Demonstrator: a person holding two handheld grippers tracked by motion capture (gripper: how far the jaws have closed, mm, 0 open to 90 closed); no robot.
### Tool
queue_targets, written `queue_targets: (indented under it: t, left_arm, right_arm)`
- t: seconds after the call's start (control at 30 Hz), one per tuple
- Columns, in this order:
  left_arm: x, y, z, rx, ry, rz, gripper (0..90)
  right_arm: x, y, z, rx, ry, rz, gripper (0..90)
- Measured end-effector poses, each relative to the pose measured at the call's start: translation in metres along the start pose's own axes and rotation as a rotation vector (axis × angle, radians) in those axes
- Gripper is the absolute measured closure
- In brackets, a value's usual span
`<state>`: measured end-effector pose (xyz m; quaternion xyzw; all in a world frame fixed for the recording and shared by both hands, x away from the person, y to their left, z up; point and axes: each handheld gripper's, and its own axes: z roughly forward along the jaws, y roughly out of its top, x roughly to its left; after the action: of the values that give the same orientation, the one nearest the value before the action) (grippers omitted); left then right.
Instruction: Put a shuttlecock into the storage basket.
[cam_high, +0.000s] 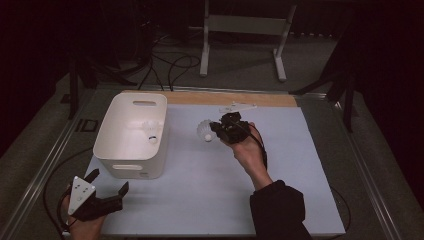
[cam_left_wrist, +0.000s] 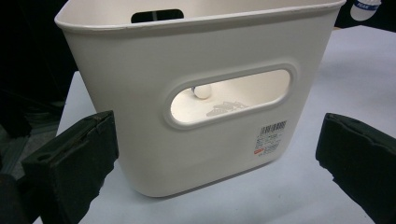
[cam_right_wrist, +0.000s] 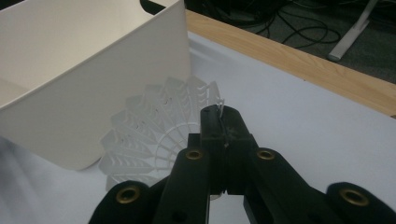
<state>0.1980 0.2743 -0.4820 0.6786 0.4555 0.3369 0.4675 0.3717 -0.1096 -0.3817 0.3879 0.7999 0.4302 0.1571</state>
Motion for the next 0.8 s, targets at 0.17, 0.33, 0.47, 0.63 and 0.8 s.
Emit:
queue_targets:
  t: [0.17,0.33,0.47,0.63,0.8]
  left_arm:
    - [0.0000,0.0000,0.0001,0.000,0.000,0.000,0.1]
    - [0.0000,0.0001,-0.0001,0.002,-0.001,0.002,0.1]
    - [-0.0001,0.0001,0.0000,0.002,-0.001,0.002,0.1]
    - [-0.0001,0.0001,0.0000,0.002,-0.001,0.002,0.1]
    - [-0.0001,0.0001,0.0000,0.002,-0.001,0.002,0.1]
  right_arm:
    - [0.0003,0.0022,0.0002,-0.005,-0.001,-0.004,89.3]
    - [0.0004,0.0053,0.0006,-0.008,-0.003,-0.006,89.3]
    - [0.0006,0.0071,0.0002,-0.010,-0.005,-0.004,89.3]
    - [-0.0002,0.0086,0.0004,-0.013,-0.007,-0.008,89.3]
    - [-0.0008,0.0099,0.0011,-0.016,-0.010,-0.005,89.3]
